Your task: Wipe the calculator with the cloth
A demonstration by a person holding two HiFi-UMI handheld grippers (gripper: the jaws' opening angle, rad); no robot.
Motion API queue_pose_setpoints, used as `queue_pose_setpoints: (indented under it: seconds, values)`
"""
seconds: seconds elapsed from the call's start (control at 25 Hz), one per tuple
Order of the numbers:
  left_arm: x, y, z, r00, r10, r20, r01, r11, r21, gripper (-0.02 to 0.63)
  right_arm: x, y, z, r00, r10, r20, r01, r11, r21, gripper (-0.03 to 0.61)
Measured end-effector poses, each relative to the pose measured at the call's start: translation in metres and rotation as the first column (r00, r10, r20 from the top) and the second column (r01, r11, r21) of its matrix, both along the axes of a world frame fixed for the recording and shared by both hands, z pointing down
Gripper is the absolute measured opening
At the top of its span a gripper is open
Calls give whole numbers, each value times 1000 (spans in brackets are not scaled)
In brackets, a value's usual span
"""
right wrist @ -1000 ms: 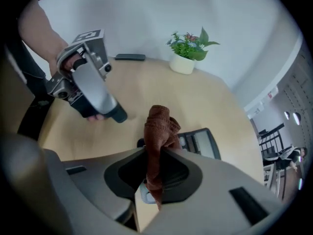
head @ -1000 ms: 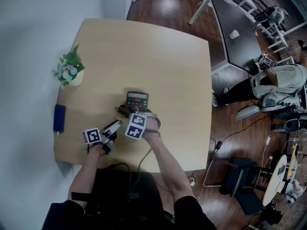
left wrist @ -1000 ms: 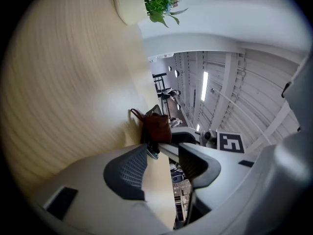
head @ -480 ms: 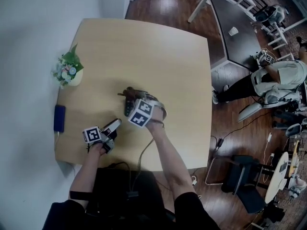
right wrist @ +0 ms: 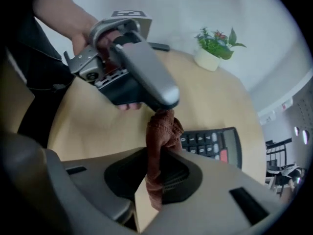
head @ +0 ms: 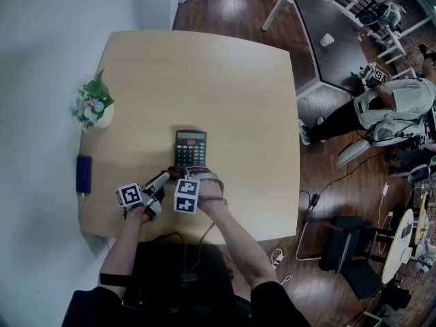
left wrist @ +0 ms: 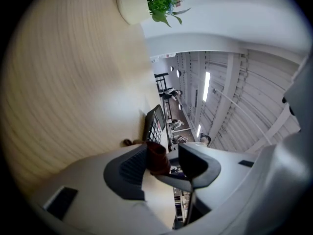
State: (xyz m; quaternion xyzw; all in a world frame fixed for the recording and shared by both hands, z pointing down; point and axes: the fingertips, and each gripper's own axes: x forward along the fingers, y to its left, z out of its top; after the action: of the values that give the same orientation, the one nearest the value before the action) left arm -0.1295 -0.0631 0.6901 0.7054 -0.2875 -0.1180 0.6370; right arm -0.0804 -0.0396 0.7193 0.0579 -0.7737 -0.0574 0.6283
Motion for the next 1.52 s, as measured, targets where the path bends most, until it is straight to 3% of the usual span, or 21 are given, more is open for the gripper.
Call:
queue_pose_setpoints:
  seconds: [0.12, 0.2, 0.36, 0.44, 0.48, 0.6, 0.76, 0.88, 1.0, 1.12, 1.2, 1.28, 1.32, 1.4, 1.52]
  values:
    - [4, -4, -4, 999, 9, -42, -8, 999, 39, 192, 13, 15, -1, 997, 57, 51, -53, 995, -82, 66]
    - [5, -5, -4, 999, 10, -40, -9, 999, 37, 192, 32, -4, -13, 986, 140, 92, -134, 988, -73, 66]
    - [1, -4, 1, 1000, 4, 5, -4, 1000, 7, 192, 77, -84, -45, 939, 298, 170, -311, 949, 59, 66]
    - [6, -5, -5, 1000, 4, -28, -4, 1000, 28, 192, 88, -123, -58, 922, 331, 201, -363, 919, 154, 66]
    - [5, -4, -2, 1000, 3, -7, -3, 1000, 16, 192, 91, -139, -63, 920, 331, 208, -372, 906, 200, 66]
    - [-4, 3, 11, 996, 2, 95, 1, 999, -37, 192, 84, -161, -60, 945, 276, 177, -318, 903, 289, 66]
    - [3, 2, 4, 999, 1, 48, 0, 1000, -21, 192, 71, -131, -30, 989, 131, 64, -143, 954, 264, 66]
    - [-1, 3, 10, 997, 0, 81, 4, 999, -47, 192, 68, -95, -19, 995, 89, 43, -96, 972, 215, 66]
    - [6, -4, -1, 1000, 13, 19, -13, 999, 32, 192, 70, -54, -9, 998, 53, 20, -56, 985, 161, 66]
    - [9, -6, -6, 1000, 15, -11, -15, 998, 53, 192, 73, -14, 1, 1000, 6, 0, -6, 998, 62, 66]
    - [7, -5, -3, 1000, 14, 7, -14, 999, 38, 192, 76, 5, 4, 1000, -12, 13, 12, 1000, -23, 66]
    - [2, -1, 5, 999, 10, 49, -10, 1000, 0, 192, 80, 0, -4, 996, 43, 73, -38, 997, -64, 66]
    - [1, 0, 7, 998, 8, 56, -7, 1000, -12, 192, 84, -14, -13, 991, 89, 103, -84, 995, -50, 66]
    - [2, -1, 6, 999, 7, 53, -7, 1000, -12, 192, 94, -63, -33, 976, 169, 134, -179, 982, 64, 67]
    - [0, -1, 6, 996, 14, 86, -14, 1000, -1, 192, 100, -140, -61, 949, 251, 190, -296, 917, 269, 66]
